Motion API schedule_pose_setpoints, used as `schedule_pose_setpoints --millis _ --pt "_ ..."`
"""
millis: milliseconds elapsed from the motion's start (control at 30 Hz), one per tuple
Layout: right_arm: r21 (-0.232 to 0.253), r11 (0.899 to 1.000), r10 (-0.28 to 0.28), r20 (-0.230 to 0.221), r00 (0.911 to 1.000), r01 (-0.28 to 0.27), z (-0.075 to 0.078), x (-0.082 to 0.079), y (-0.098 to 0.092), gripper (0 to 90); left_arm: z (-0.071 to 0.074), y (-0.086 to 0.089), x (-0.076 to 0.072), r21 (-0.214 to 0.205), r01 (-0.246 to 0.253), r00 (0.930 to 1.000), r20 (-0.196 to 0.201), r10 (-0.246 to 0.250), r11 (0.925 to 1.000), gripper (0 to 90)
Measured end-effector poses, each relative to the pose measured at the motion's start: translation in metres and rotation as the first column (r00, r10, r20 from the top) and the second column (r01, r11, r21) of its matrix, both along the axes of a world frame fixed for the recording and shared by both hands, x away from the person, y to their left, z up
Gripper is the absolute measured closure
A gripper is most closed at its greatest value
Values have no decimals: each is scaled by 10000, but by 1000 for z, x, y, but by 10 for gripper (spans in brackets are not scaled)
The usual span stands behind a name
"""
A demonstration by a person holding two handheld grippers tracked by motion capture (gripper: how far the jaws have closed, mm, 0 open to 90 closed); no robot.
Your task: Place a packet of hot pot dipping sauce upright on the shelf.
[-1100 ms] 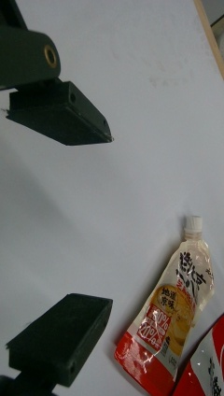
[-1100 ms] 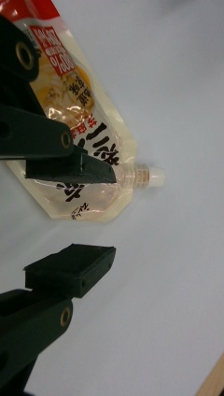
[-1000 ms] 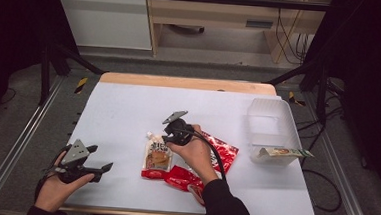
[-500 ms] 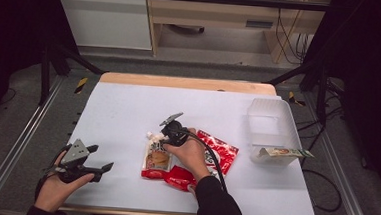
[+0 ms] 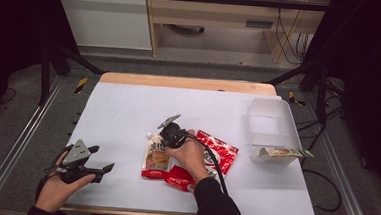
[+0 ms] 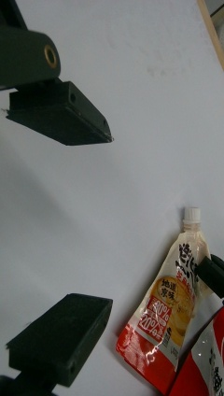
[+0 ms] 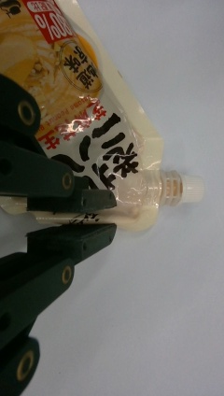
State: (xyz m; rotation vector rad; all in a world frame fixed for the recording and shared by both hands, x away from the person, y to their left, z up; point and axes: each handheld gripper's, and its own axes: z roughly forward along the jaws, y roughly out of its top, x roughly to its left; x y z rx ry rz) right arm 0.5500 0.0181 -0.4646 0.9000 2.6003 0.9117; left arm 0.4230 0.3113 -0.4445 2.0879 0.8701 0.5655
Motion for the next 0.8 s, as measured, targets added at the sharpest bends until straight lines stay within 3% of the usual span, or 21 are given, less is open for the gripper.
schedule_pose_setpoints --millis 167,433,600,800 --pt "-199 9994 285 180 9994 -282 2 -2 2 879 -1 0 0 53 8 10000 -3 -8 10000 167" --pt "324 9984 423 1070 9934 -460 28 -19 0 892 0 -1 -1 101 20 10000 -15 -20 9999 167" --pt "817 9928 729 1723 9823 -880 54 -38 -3 894 0 -2 -4 121 64 10000 30 -65 9999 167" --pt "1154 9825 1189 2167 9690 -1464 75 -59 -6 898 1 -2 -5 102 65 10000 67 -66 9999 167"
